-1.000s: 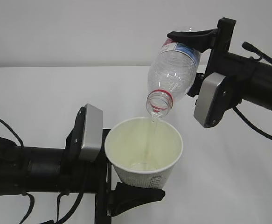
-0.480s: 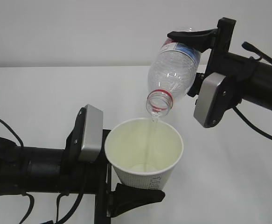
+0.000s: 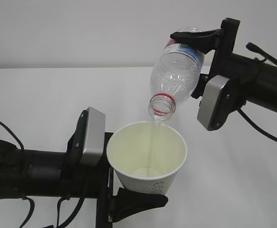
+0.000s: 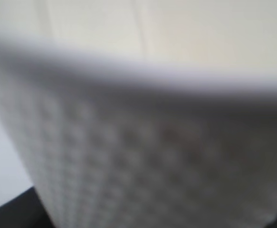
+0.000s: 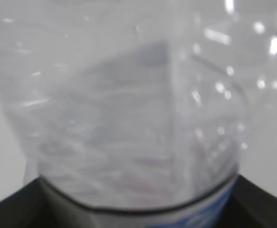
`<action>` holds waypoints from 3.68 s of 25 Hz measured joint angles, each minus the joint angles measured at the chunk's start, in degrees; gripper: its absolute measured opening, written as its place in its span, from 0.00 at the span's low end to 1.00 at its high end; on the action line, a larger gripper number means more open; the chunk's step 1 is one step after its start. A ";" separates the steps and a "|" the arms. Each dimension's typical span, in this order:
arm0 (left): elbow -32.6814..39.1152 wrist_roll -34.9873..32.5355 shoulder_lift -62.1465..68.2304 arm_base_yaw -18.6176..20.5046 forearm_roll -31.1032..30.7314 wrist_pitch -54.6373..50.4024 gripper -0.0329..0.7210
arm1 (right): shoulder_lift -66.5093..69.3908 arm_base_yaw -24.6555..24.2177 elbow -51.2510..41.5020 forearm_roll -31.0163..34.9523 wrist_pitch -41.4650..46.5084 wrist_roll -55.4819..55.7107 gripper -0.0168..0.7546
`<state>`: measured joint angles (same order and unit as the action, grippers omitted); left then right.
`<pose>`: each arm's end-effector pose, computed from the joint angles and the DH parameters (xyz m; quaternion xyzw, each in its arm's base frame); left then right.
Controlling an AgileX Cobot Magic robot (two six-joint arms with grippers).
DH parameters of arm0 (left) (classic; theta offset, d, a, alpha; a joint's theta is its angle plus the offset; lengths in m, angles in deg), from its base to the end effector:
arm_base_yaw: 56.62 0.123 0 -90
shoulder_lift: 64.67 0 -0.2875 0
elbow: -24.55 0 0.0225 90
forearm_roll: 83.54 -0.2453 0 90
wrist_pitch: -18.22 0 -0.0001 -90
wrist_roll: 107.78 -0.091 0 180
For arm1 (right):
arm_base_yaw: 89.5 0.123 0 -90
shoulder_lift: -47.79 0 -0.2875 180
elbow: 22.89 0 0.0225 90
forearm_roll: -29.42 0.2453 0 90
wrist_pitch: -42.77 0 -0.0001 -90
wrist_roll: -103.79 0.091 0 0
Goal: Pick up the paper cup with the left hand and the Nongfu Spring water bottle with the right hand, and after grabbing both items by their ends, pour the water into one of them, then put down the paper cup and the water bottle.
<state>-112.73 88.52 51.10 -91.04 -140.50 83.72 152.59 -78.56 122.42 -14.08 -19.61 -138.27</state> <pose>0.2014 -0.2221 0.1433 0.5370 0.5600 -0.4206 0.4703 0.3054 0.1155 0.2349 -0.6368 0.2489 -0.2500 0.6856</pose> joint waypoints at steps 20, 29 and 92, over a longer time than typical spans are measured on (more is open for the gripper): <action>0.00 0.00 0.00 0.00 -0.09 -0.10 0.71 | 0.00 0.00 0.00 0.00 0.00 -1.25 0.70; 0.00 0.00 0.00 0.00 -0.09 -0.10 0.71 | 0.00 0.00 0.00 0.00 -0.12 -1.30 0.70; 0.00 0.00 0.00 0.00 -0.09 -0.30 0.70 | 0.00 0.00 0.00 0.03 -0.88 -2.54 0.70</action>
<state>-112.73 88.52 51.10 -91.04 -140.59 83.42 152.59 -78.56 122.42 -14.05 -20.49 -140.81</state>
